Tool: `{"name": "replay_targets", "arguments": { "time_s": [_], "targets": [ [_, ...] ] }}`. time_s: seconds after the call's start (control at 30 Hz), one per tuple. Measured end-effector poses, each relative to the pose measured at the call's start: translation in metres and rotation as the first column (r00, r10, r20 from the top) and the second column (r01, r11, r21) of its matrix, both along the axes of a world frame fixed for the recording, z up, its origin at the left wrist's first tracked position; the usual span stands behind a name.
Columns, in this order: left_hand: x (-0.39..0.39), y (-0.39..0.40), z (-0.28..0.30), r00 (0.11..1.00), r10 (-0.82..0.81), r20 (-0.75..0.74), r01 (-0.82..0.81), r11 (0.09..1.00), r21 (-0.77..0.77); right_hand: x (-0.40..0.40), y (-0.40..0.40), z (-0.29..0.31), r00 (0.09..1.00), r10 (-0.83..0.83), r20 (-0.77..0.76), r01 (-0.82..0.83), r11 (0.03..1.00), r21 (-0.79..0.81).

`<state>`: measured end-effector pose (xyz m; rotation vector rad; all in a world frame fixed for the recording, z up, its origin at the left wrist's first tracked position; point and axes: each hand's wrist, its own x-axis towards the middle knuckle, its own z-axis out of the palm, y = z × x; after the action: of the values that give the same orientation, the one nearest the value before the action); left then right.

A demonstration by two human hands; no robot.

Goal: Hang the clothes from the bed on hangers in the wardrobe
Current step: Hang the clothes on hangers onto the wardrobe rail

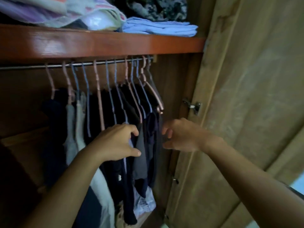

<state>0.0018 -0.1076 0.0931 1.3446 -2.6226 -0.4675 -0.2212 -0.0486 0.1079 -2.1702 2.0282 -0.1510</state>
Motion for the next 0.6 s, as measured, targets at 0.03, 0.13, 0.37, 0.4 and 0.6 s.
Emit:
{"name": "replay_targets", "arguments": {
  "time_s": [0.03, 0.13, 0.37, 0.4, 0.6],
  "targets": [
    [-0.013, 0.005, -0.003, 0.999, -0.036, 0.003, 0.036, 0.999, 0.011, -0.011, 0.013, -0.001, 0.999, -0.042, -0.004, 0.042, 0.999, 0.005],
    [-0.054, 0.019, -0.010, 0.992, -0.127, -0.003, 0.127, 0.990, 0.060, -0.042, 0.051, -0.003, 0.990, -0.136, -0.044, 0.139, 0.989, 0.051],
    [-0.146, 0.057, -0.019, 0.952, -0.305, -0.016, 0.305, 0.948, 0.094, -0.100, 0.126, -0.018, 0.931, -0.347, -0.117, 0.354, 0.934, 0.048],
    [-0.159, 0.065, -0.020, 0.947, -0.322, -0.016, 0.322, 0.942, 0.097, -0.108, 0.137, -0.021, 0.922, -0.368, -0.120, 0.376, 0.925, 0.049],
    [-0.224, 0.113, -0.033, 0.919, -0.394, -0.030, 0.394, 0.906, 0.157, -0.140, 0.204, -0.038, 0.879, -0.469, -0.085, 0.474, 0.878, 0.065]
  ]
}}
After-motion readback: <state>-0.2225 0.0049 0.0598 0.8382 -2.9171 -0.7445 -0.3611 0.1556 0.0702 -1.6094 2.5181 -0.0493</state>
